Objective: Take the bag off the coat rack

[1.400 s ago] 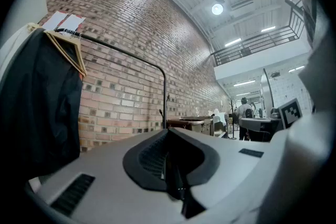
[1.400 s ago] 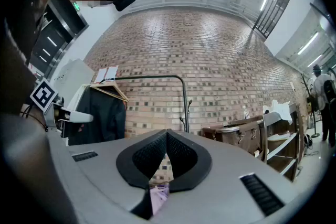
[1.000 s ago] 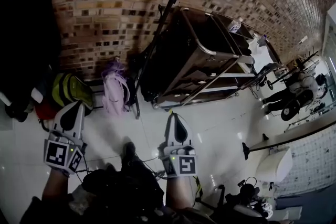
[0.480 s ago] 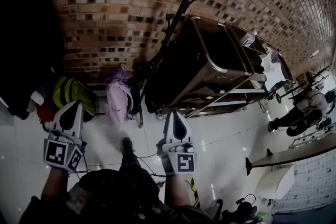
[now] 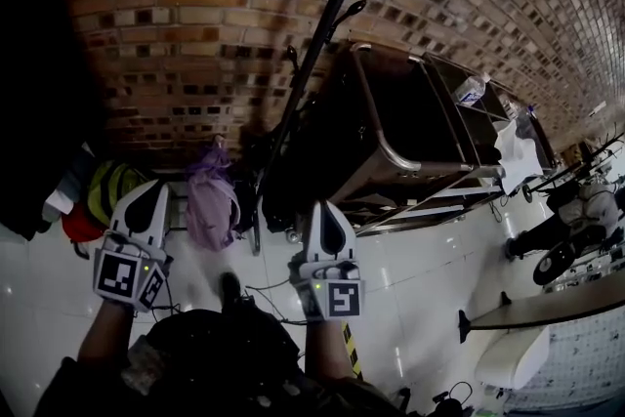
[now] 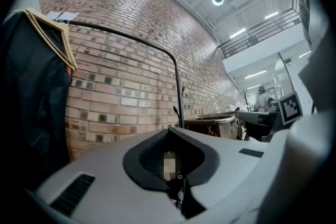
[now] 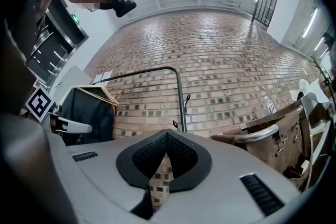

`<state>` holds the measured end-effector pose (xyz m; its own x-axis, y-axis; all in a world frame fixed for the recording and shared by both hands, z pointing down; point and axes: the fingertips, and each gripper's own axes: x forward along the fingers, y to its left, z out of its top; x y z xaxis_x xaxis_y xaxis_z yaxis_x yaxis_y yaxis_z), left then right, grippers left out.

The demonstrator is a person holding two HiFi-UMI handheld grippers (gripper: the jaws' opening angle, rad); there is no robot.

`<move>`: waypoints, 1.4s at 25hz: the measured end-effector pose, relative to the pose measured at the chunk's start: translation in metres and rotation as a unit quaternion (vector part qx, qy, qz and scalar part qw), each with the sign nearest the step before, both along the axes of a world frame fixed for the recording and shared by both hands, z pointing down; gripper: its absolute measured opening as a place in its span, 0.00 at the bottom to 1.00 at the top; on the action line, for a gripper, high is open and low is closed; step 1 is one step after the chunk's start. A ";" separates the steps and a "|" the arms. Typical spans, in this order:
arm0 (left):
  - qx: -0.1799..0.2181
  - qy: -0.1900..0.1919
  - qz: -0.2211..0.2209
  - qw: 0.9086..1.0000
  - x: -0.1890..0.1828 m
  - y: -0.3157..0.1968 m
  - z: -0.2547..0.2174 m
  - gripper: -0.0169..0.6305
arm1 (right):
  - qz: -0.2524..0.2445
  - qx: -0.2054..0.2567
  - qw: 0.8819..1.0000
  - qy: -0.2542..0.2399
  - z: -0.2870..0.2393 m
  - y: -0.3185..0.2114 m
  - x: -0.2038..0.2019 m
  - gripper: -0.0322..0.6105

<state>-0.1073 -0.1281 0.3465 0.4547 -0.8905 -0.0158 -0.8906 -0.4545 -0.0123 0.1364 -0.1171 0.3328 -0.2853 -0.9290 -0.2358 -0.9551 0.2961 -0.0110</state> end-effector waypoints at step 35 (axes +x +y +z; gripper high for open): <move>-0.055 -0.005 -0.039 0.998 0.077 -0.222 0.078 0.08 | -0.125 -0.169 0.976 0.057 0.185 -0.278 0.034 0.34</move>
<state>-0.0303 -0.3500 0.4241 0.3840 -0.9191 0.0887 -0.9233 -0.3833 0.0253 0.1706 -0.3955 0.5181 -0.5198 -0.8460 0.1184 -0.8540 0.5182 -0.0464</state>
